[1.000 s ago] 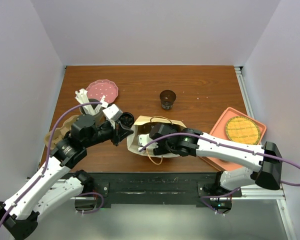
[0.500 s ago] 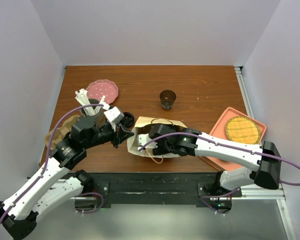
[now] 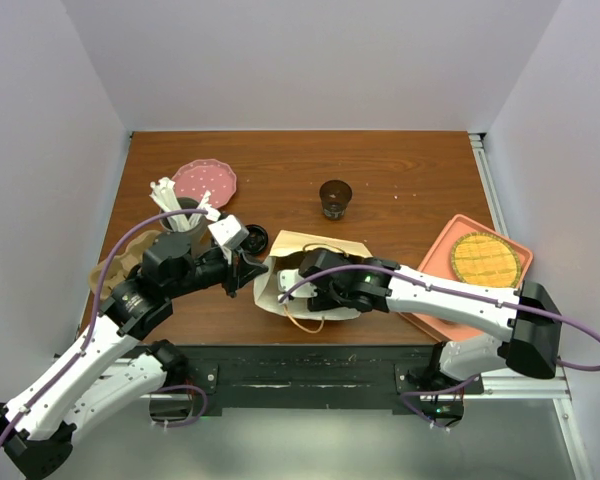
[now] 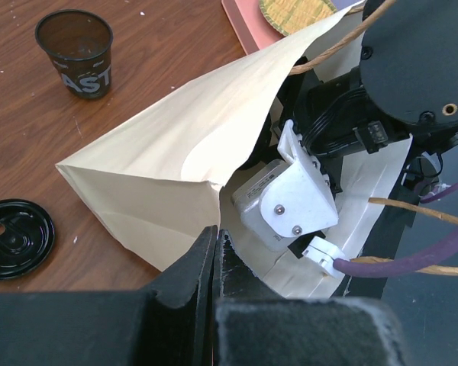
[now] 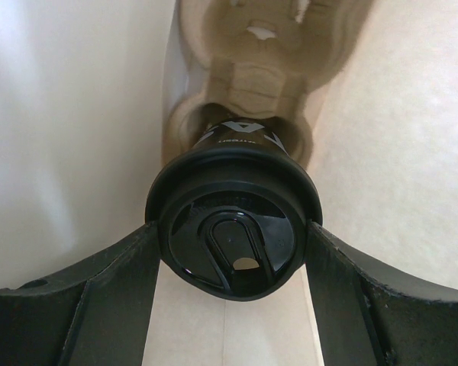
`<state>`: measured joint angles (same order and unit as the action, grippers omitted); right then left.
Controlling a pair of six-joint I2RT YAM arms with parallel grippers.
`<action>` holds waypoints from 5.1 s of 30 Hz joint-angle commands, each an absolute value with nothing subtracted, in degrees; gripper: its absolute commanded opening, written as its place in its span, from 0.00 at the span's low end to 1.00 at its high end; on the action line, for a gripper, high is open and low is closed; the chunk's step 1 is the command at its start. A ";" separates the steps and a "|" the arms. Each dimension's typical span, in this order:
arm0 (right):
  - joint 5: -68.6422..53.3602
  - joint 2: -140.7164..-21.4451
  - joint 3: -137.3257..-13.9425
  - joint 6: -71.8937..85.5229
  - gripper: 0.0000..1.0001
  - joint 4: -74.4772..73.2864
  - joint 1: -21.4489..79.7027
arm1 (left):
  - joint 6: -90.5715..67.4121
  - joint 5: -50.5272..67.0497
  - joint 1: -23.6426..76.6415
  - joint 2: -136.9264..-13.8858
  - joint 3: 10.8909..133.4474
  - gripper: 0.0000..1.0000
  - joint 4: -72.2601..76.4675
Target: Pack the takeout coffee
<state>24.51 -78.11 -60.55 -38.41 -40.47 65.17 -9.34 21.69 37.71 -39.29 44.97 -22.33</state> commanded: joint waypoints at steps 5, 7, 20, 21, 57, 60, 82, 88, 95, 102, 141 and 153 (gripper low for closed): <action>25.75 -76.47 -59.15 -39.46 0.47 -35.95 63.90 | -7.91 22.76 38.58 -38.93 46.05 0.00 -21.53; 25.84 -76.38 -59.06 -39.46 0.47 -35.60 63.72 | -7.82 22.85 38.58 -38.85 46.05 0.00 -21.53; 24.08 -77.69 -58.01 -41.48 0.47 -31.12 62.14 | -8.00 23.38 38.67 -38.41 45.53 0.00 -21.36; 23.73 -78.04 -58.01 -41.92 0.47 -30.94 62.14 | -8.00 23.38 38.67 -38.41 45.53 0.00 -21.27; 21.97 -82.09 -53.44 -46.41 0.56 -21.10 59.85 | -10.72 20.66 38.58 -38.94 46.76 0.00 -23.29; 21.97 -82.96 -53.53 -46.84 0.56 -20.92 59.77 | -10.63 20.13 38.58 -38.93 46.93 0.00 -23.47; 21.97 -84.38 -52.82 -46.93 0.63 -18.11 57.48 | -10.90 18.72 38.50 -39.46 47.64 0.00 -24.43; 22.06 -84.46 -52.21 -47.46 0.62 -17.14 57.30 | -11.42 18.72 38.50 -39.90 47.64 0.00 -23.73; 21.80 -85.08 -53.52 -47.20 0.71 -17.75 57.13 | -11.77 16.70 38.50 -40.52 48.16 0.00 -24.70; 21.01 -84.90 -56.25 -47.72 0.80 -20.21 57.22 | -12.22 15.29 38.50 -41.39 50.01 0.00 -25.14; 9.50 -82.53 -67.85 -44.91 0.96 -37.17 57.04 | -15.64 14.68 38.50 -48.51 58.45 0.00 -31.02; 5.54 -82.88 -71.89 -43.86 0.97 -41.57 54.41 | -17.05 15.20 38.50 -52.20 61.43 0.00 -31.47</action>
<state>8.01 -84.03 -67.96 -44.95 -39.53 55.90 -15.09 14.35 38.35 -51.33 58.39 -32.42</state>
